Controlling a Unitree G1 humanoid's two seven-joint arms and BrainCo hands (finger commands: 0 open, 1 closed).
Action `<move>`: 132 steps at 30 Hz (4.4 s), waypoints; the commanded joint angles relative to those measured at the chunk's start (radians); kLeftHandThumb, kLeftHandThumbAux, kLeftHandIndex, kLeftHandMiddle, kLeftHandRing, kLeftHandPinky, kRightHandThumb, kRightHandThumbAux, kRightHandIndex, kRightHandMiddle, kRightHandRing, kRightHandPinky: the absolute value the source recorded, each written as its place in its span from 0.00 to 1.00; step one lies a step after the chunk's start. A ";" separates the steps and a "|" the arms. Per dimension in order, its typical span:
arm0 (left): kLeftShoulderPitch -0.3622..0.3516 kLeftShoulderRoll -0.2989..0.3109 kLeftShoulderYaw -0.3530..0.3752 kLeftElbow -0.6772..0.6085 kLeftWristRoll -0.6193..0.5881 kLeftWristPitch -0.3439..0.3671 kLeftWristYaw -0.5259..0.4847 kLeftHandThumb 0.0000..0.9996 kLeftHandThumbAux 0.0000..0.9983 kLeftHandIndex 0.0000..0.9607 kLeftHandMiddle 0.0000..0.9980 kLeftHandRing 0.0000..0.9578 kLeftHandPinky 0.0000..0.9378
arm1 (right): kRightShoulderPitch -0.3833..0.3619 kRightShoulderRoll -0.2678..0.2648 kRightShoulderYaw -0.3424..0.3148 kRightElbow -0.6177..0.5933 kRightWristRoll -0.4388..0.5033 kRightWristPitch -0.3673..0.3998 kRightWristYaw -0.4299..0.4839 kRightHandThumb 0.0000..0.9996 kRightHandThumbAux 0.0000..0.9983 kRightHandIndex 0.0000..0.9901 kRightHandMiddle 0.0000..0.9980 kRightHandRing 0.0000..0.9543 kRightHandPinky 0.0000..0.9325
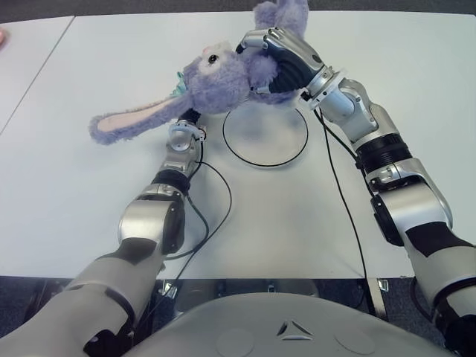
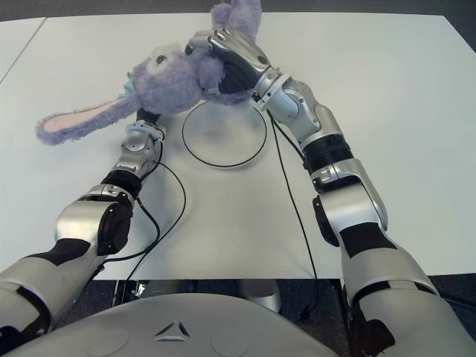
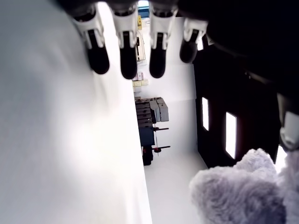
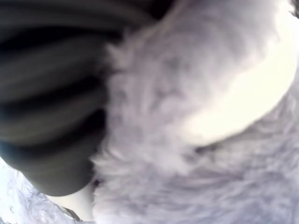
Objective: Put the doll into the plate.
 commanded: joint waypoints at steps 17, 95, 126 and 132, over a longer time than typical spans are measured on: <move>0.236 -0.068 -0.002 0.158 0.011 0.181 -0.005 0.00 0.47 0.10 0.15 0.15 0.15 | 0.120 0.015 0.048 -0.019 -0.028 0.039 0.069 0.20 0.92 0.80 0.86 0.88 0.85; 0.220 -0.078 0.002 0.159 0.010 0.202 0.004 0.00 0.52 0.13 0.16 0.16 0.17 | 0.032 0.020 0.226 0.141 -0.420 0.354 -0.327 0.04 0.43 0.00 0.00 0.00 0.00; 0.218 -0.079 -0.004 0.160 0.017 0.205 0.005 0.00 0.51 0.14 0.17 0.17 0.16 | -0.066 0.029 0.321 0.343 -0.432 0.378 -0.404 0.08 0.38 0.00 0.00 0.00 0.00; 0.220 -0.082 -0.007 0.160 0.019 0.201 0.007 0.00 0.51 0.14 0.17 0.17 0.16 | -0.071 0.021 0.321 0.358 -0.421 0.364 -0.422 0.09 0.37 0.00 0.00 0.00 0.00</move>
